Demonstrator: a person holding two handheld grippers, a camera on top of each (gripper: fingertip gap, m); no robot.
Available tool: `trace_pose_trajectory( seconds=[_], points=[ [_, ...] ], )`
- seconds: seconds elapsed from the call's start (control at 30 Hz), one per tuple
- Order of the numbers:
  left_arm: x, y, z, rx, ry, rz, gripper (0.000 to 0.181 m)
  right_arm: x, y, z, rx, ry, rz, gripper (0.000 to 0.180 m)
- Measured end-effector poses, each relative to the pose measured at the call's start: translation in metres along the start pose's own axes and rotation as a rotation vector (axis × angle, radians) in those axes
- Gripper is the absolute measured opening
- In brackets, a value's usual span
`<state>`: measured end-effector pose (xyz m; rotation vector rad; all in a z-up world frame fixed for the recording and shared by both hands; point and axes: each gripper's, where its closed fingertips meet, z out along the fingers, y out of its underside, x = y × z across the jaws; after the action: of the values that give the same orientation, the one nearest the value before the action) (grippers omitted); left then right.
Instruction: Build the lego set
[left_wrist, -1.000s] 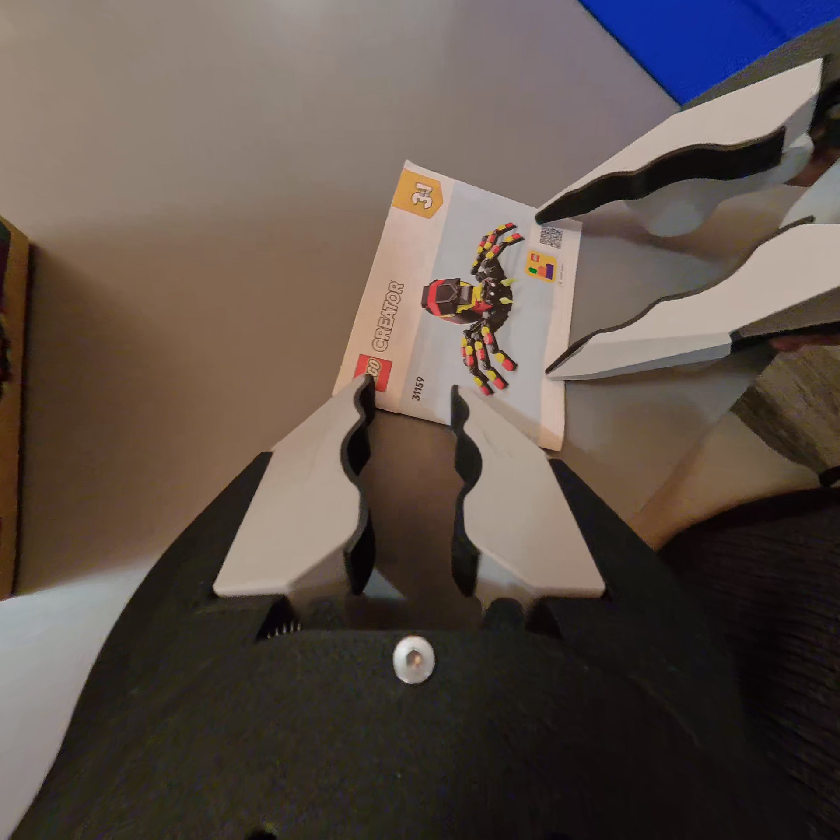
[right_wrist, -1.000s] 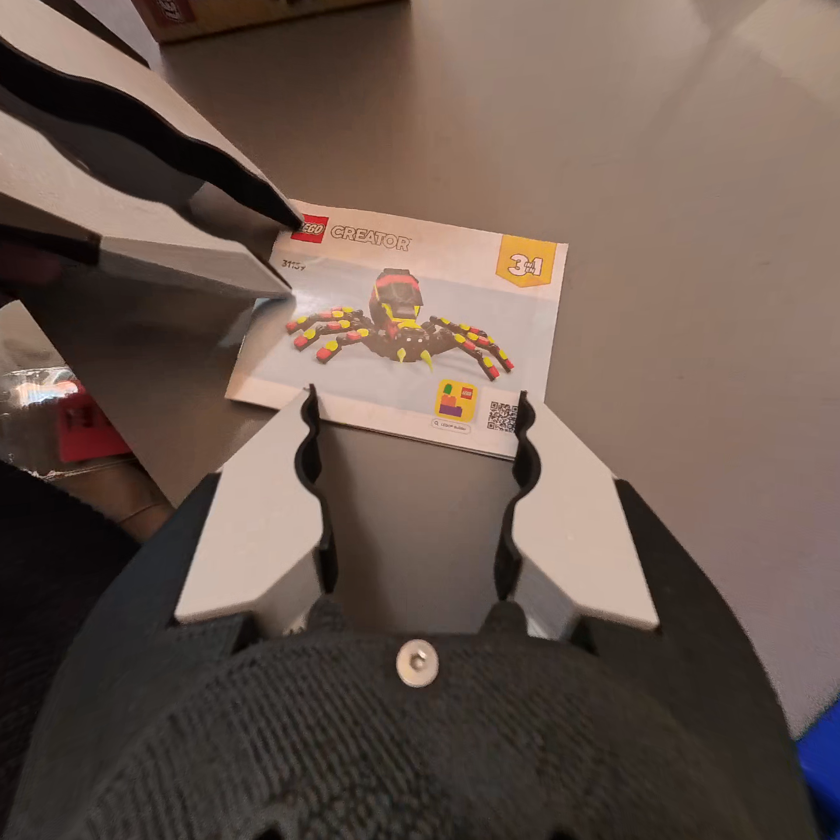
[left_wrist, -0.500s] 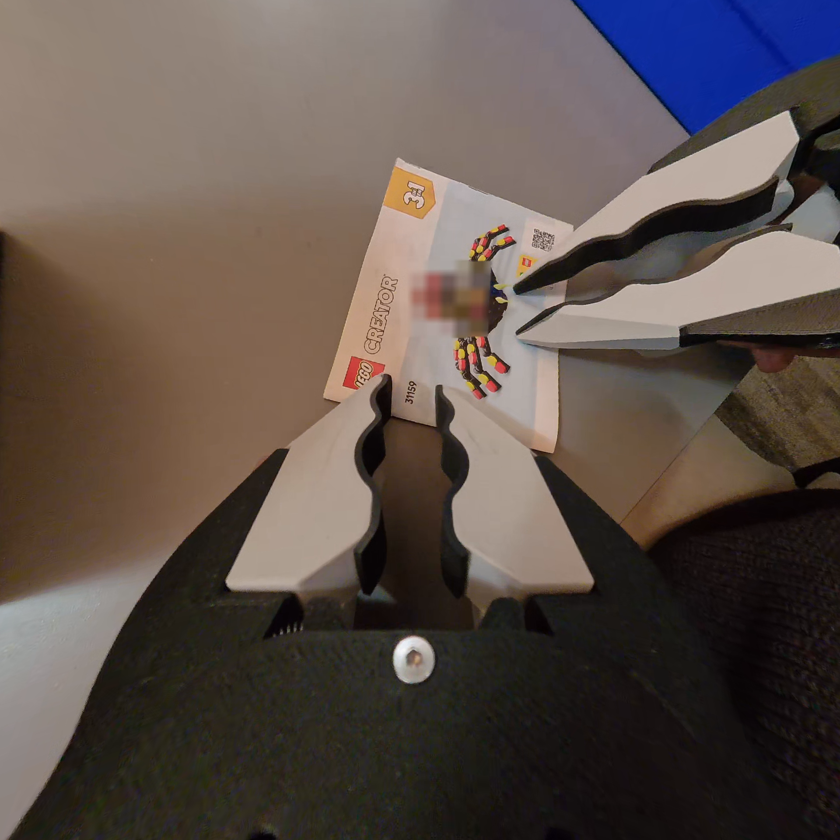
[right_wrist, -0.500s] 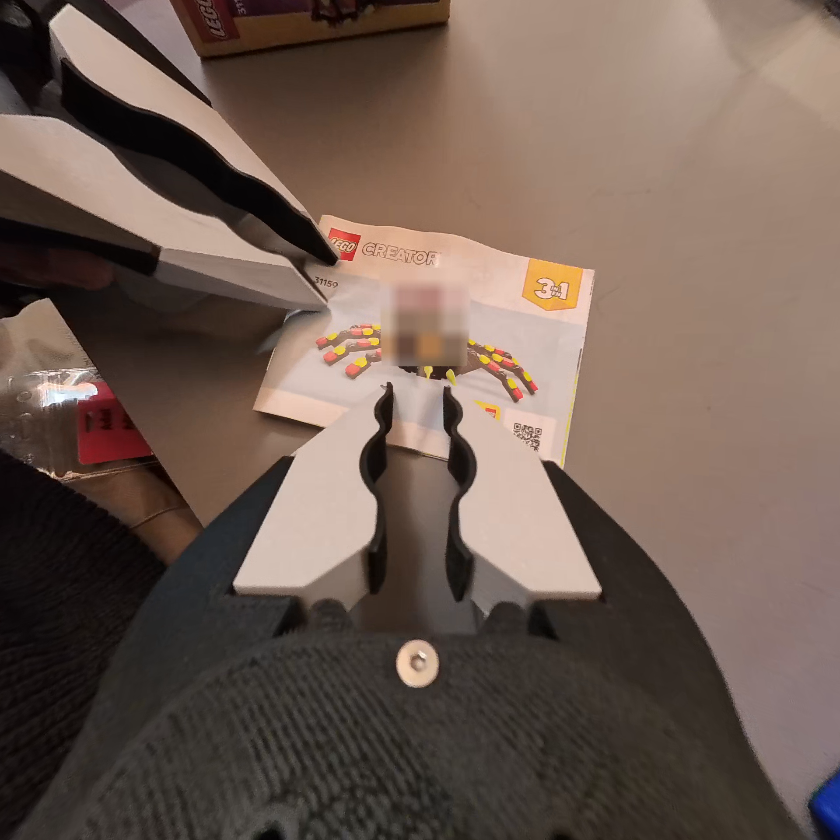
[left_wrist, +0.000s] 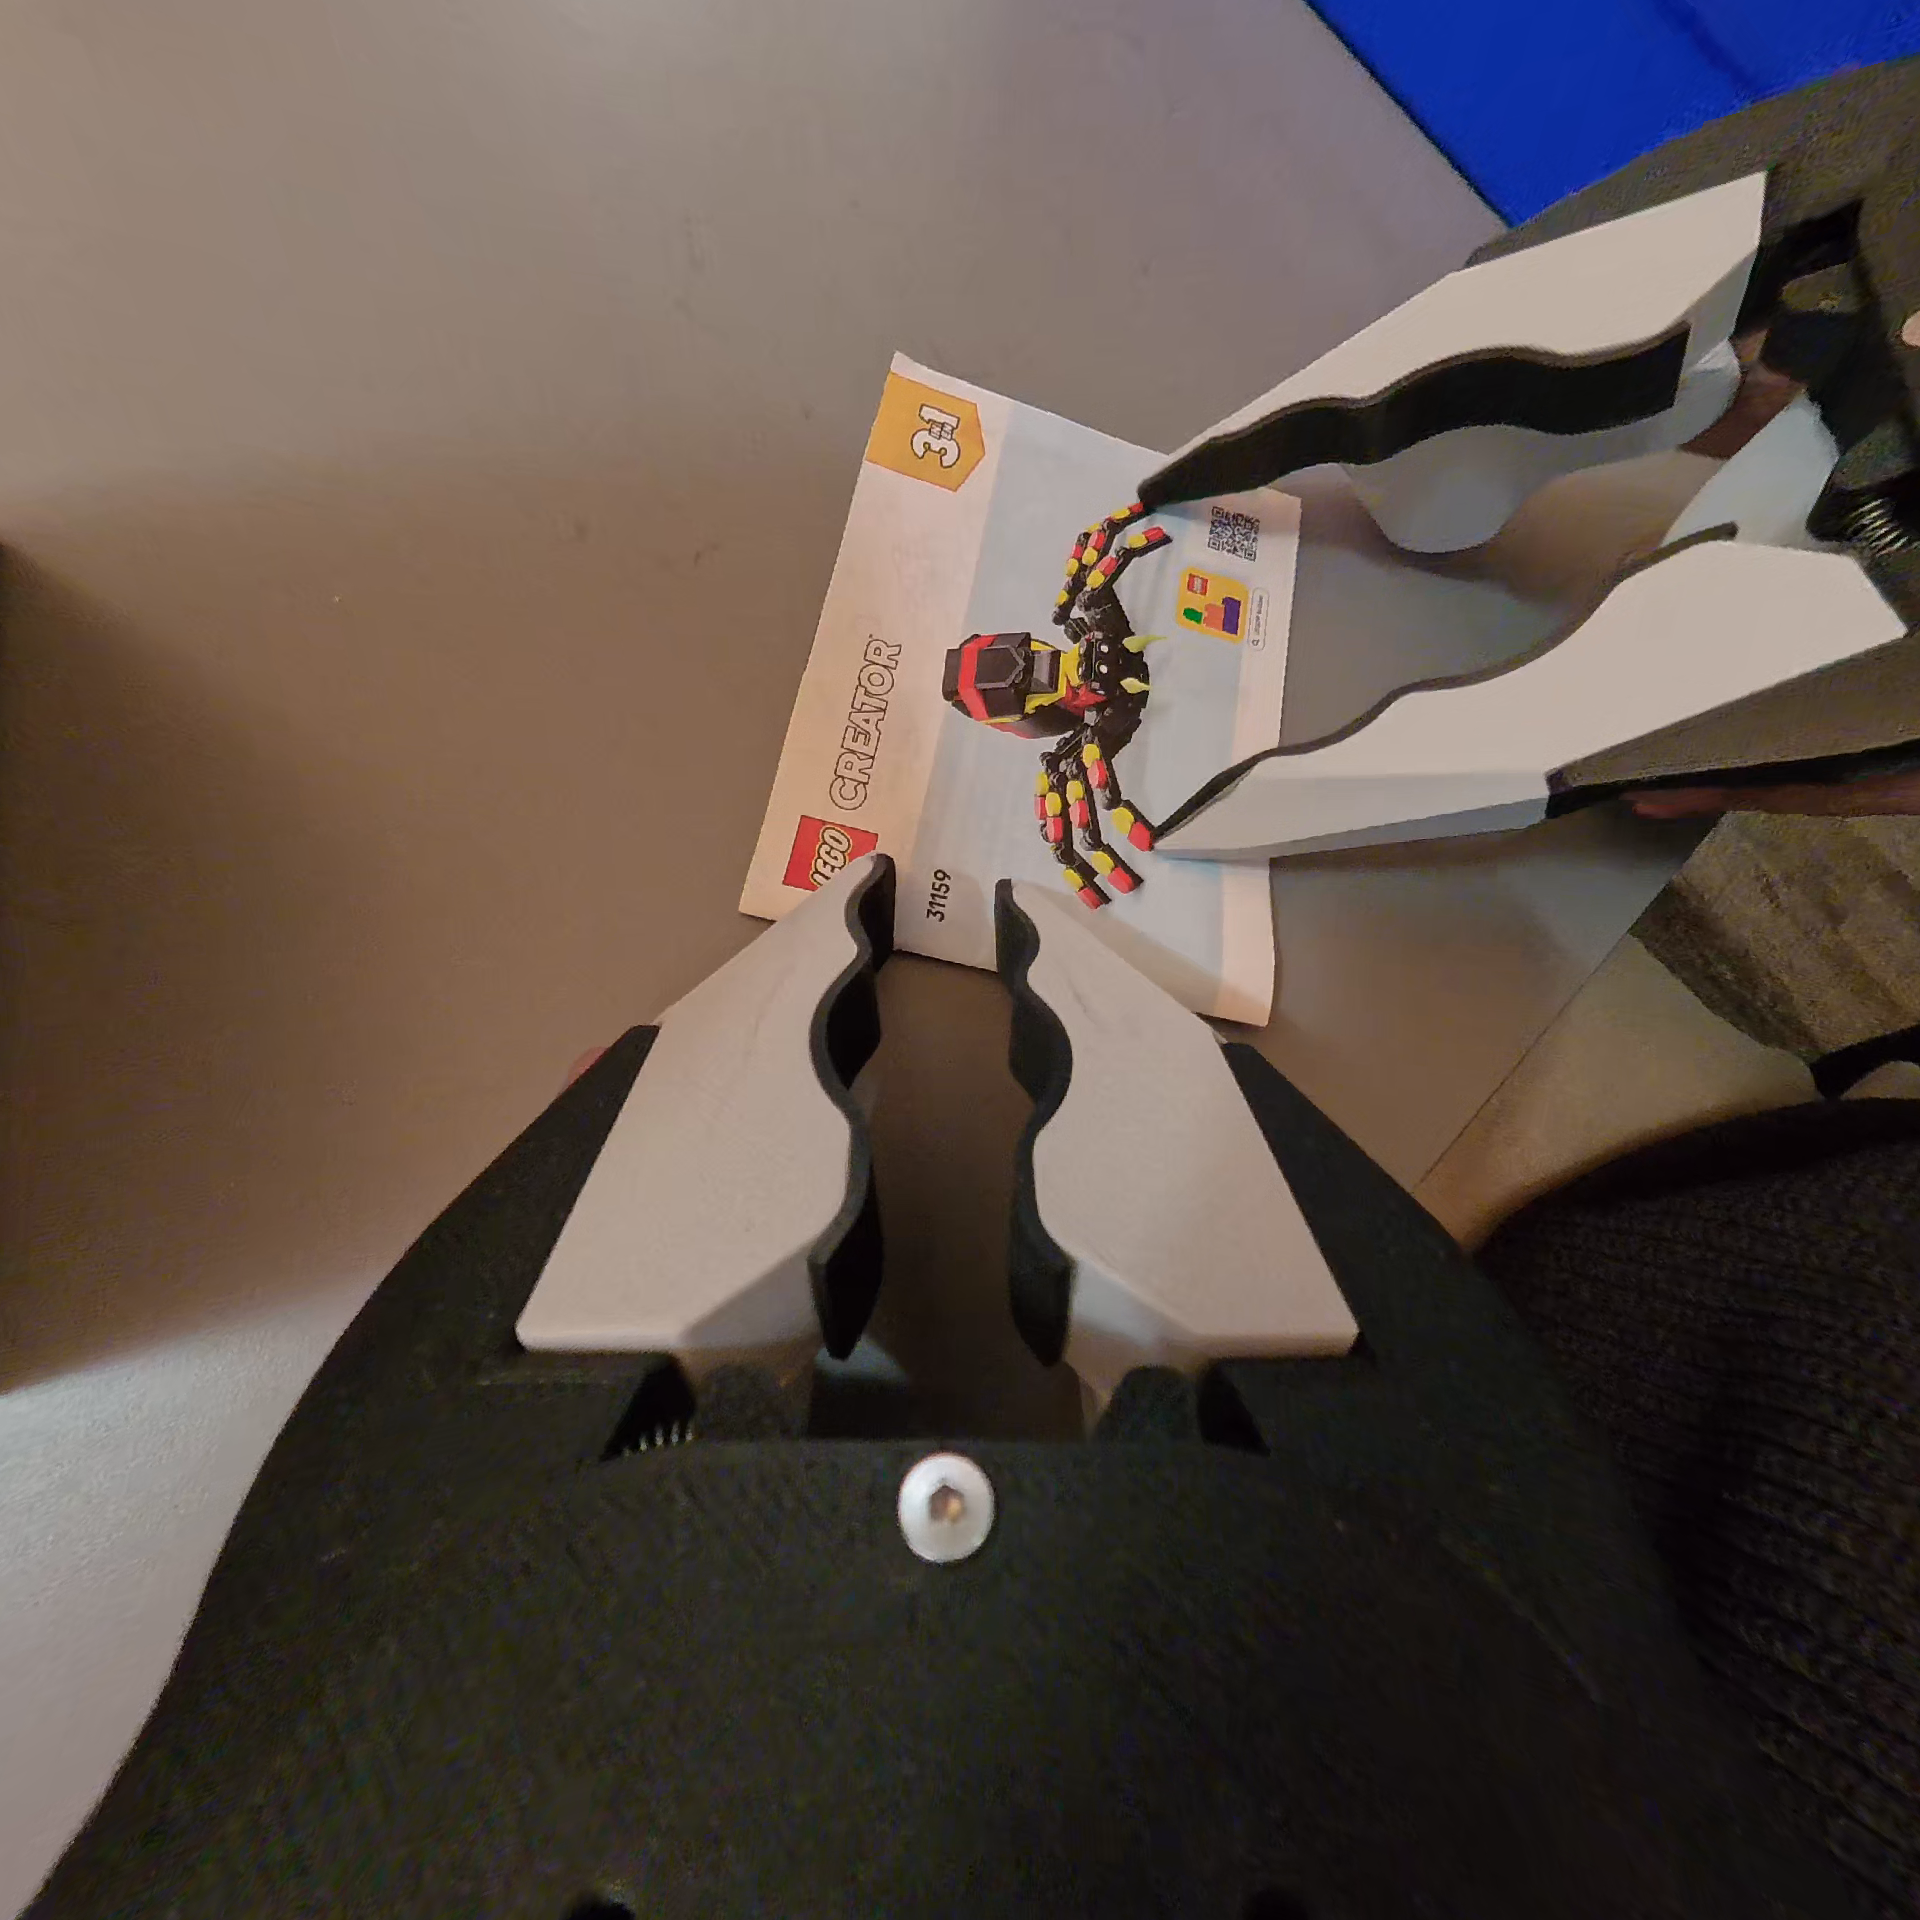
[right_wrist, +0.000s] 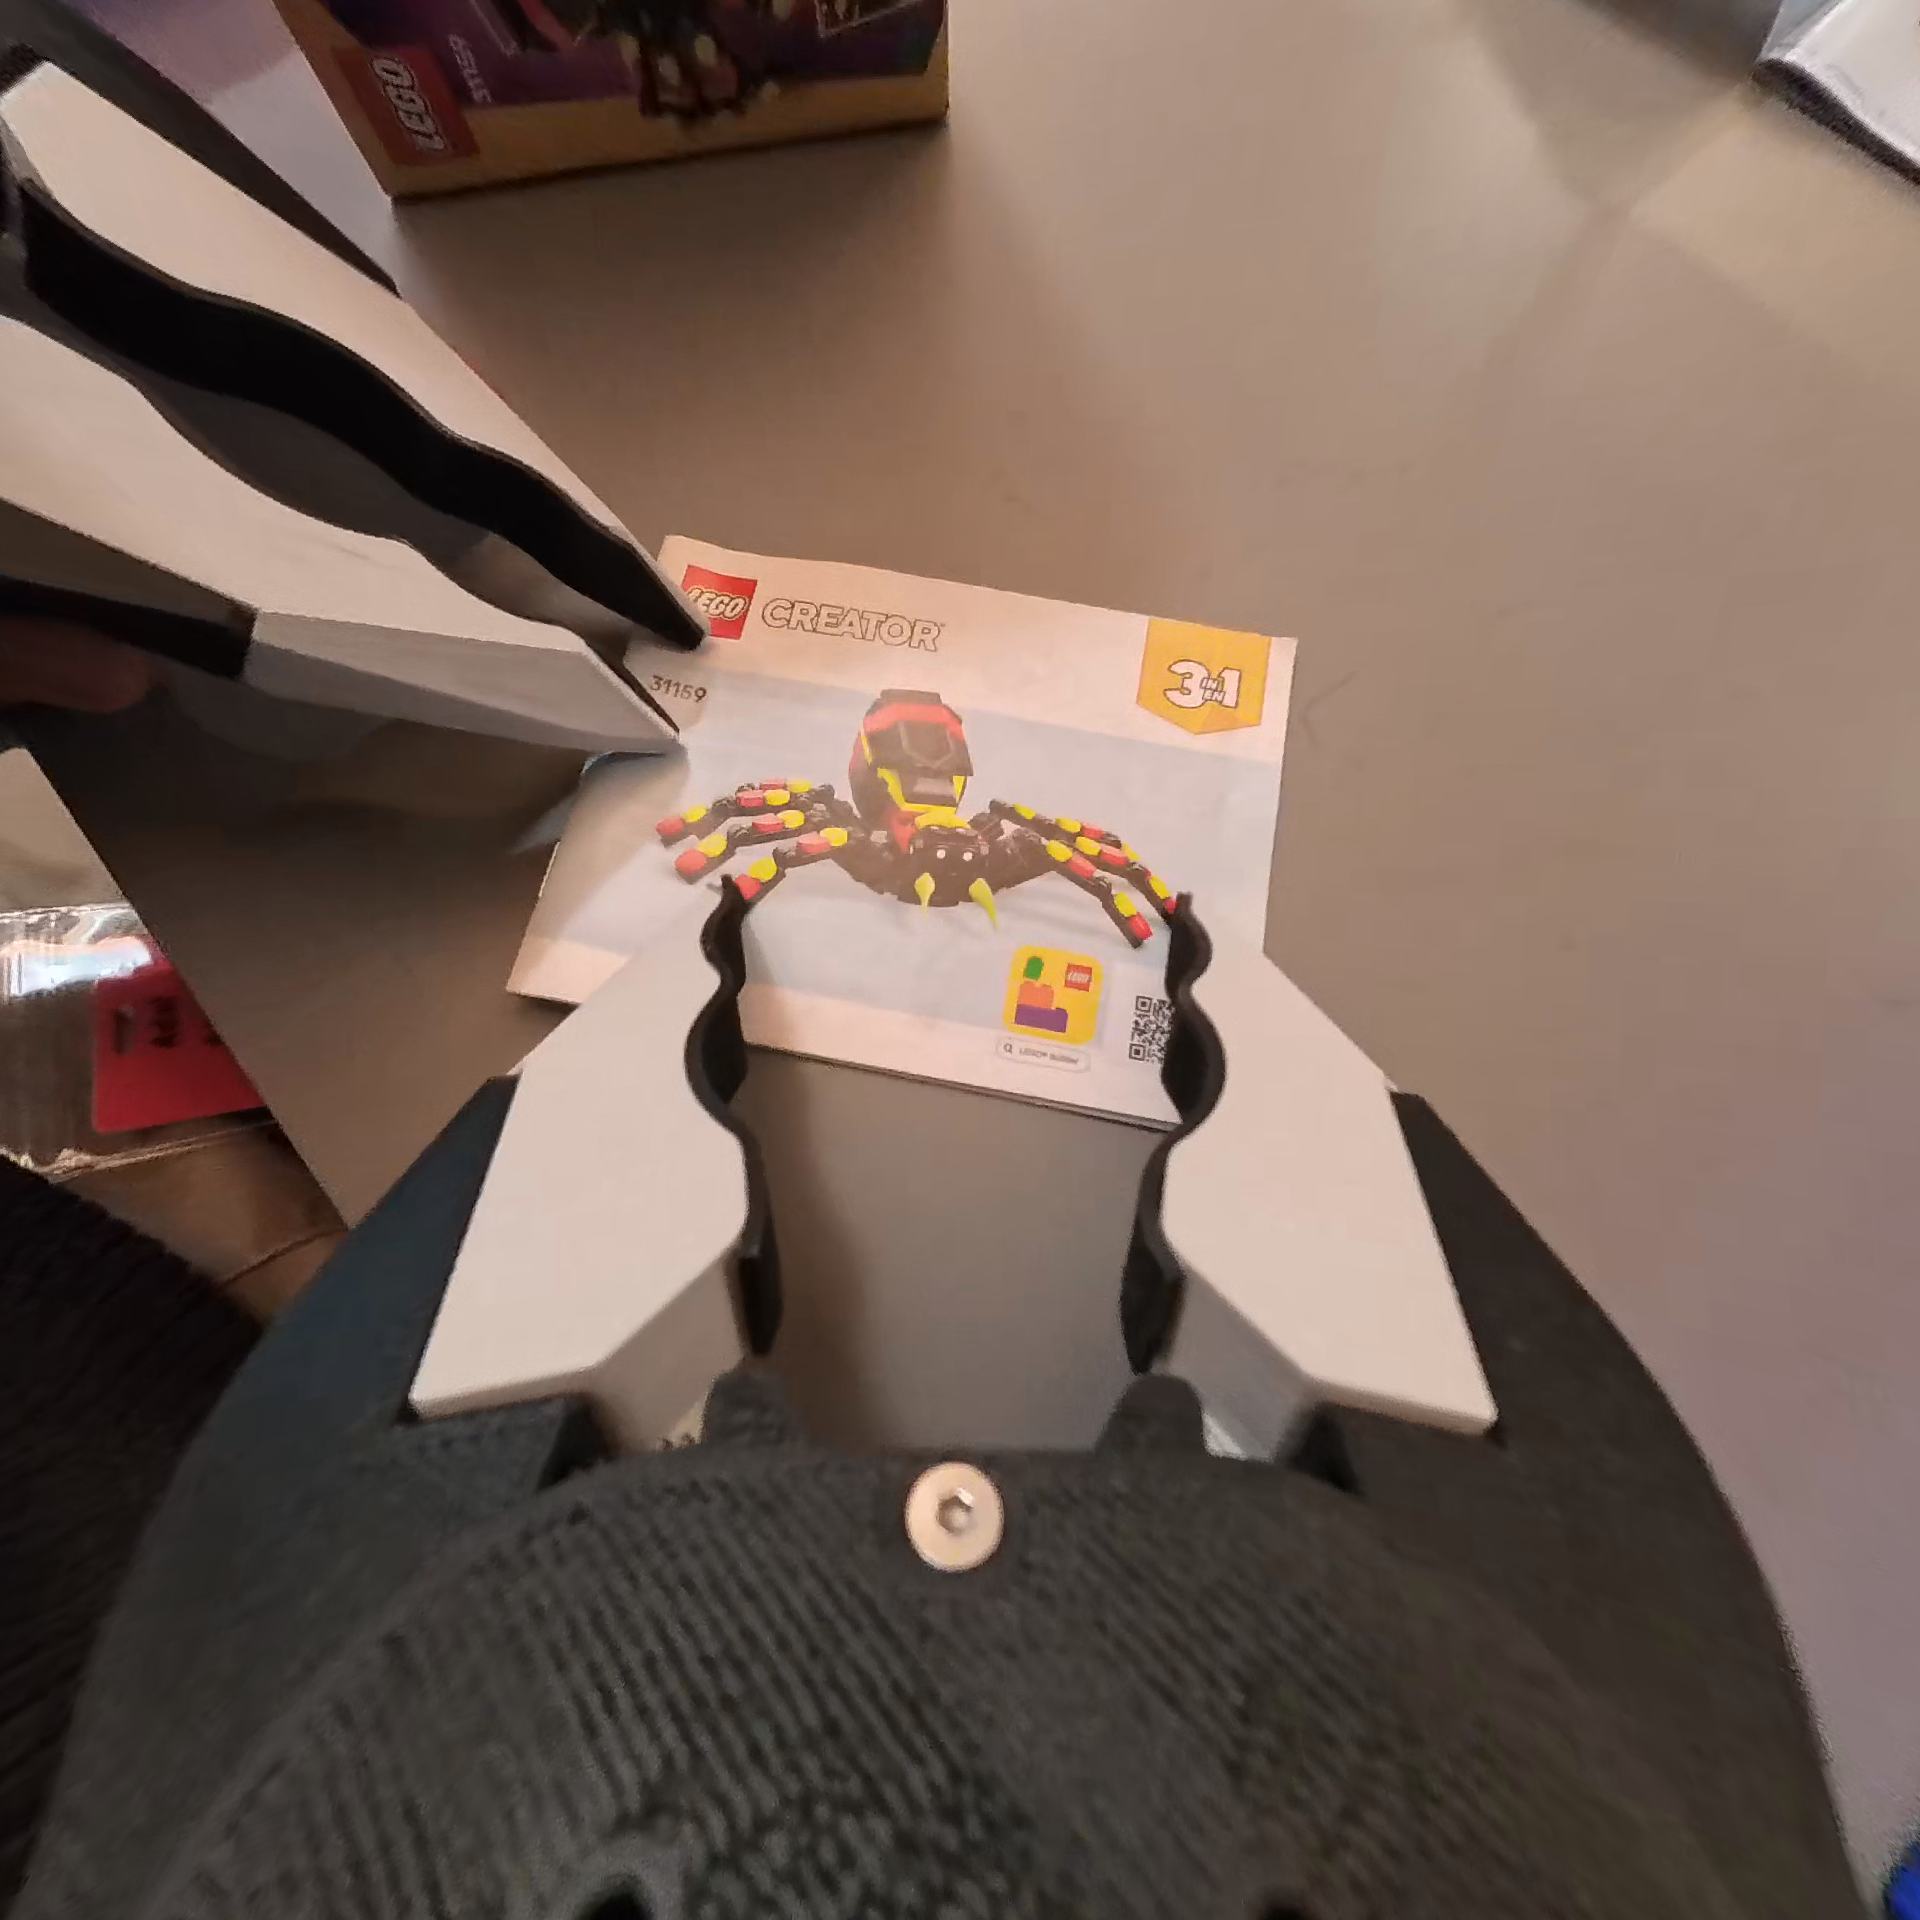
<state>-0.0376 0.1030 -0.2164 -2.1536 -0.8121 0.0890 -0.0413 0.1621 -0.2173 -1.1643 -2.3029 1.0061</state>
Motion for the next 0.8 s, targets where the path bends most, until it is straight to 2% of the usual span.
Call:
trace_pose_trajectory(
  seconds=[0.27,0.33,0.4,0.47,0.5,0.8],
  points=[
    [0.0,0.0,0.0,-0.003,-0.015,0.019,0.017,-0.001,0.0,0.0,-0.001,0.014,0.017,0.081],
    [0.0,0.0,0.0,-0.003,-0.016,0.019,0.017,-0.008,-0.001,0.0,-0.003,-0.004,0.0,0.058],
    [0.0,0.0,0.0,-0.003,-0.022,0.025,0.017,-0.015,-0.002,0.0,-0.007,-0.021,-0.02,0.043],
    [0.0,0.0,0.0,-0.004,-0.025,0.028,0.017,-0.022,-0.002,0.0,-0.007,-0.054,-0.033,0.017],
    [0.0,0.0,0.0,-0.004,-0.025,0.028,0.017,-0.025,-0.002,0.0,-0.009,-0.067,-0.036,0.012],
    [0.004,-0.001,-0.001,0.0,0.016,0.04,0.023,-0.028,-0.001,-0.001,-0.034,-0.104,-0.096,0.0]
  ],
)
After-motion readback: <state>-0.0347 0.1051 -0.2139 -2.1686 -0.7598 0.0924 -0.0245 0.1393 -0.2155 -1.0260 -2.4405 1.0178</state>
